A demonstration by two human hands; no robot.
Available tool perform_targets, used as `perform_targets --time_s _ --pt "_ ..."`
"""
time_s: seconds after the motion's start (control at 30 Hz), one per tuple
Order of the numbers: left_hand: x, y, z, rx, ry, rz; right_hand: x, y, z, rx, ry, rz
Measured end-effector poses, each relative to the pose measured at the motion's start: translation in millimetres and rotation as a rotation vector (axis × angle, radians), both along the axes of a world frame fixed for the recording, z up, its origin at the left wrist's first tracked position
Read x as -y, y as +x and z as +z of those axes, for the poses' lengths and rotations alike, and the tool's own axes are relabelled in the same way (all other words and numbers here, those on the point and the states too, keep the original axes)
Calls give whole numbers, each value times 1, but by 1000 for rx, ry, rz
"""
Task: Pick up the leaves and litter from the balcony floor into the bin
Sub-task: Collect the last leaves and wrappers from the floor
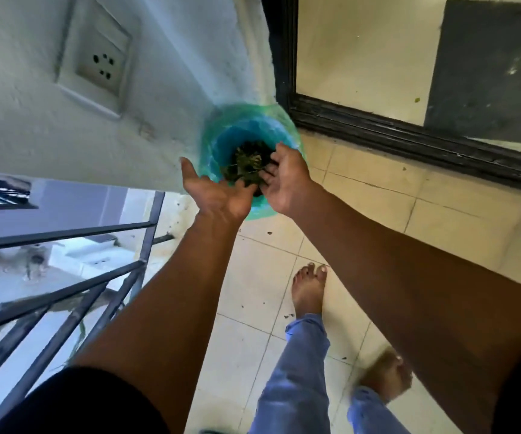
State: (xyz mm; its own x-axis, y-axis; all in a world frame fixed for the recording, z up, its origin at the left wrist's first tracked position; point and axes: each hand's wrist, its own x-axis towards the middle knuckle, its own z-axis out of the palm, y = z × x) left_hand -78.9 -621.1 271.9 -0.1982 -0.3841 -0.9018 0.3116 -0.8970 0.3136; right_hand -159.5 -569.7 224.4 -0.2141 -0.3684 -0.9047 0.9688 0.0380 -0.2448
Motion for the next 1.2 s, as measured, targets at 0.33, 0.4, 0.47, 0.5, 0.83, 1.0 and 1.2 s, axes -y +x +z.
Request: perform_targets --time_s 0.33,0.4,0.47,0.5,0.83,1.0,1.2 --pt "-51 18 -28 134 -104 -392 -136 -26 0 -123 -96 136" --pt "-86 19 -41 207 -121 -638 -203 -29 -12 -212 0 202" --pt "-129 18 -51 286 -149 -929 -280 -23 -25 -264 96 213" --pt "-147 19 -55 318 -158 -1070 -317 -17 -32 -272 149 201" --pt "-401 35 -117 390 -248 -2149 -656 179 -140 -142 929 192" --pt "-493 63 -177 425 -221 -2385 -688 275 -196 -146 923 353" --pt "-510 82 -249 445 -229 -2551 -656 301 -277 -341 899 467"
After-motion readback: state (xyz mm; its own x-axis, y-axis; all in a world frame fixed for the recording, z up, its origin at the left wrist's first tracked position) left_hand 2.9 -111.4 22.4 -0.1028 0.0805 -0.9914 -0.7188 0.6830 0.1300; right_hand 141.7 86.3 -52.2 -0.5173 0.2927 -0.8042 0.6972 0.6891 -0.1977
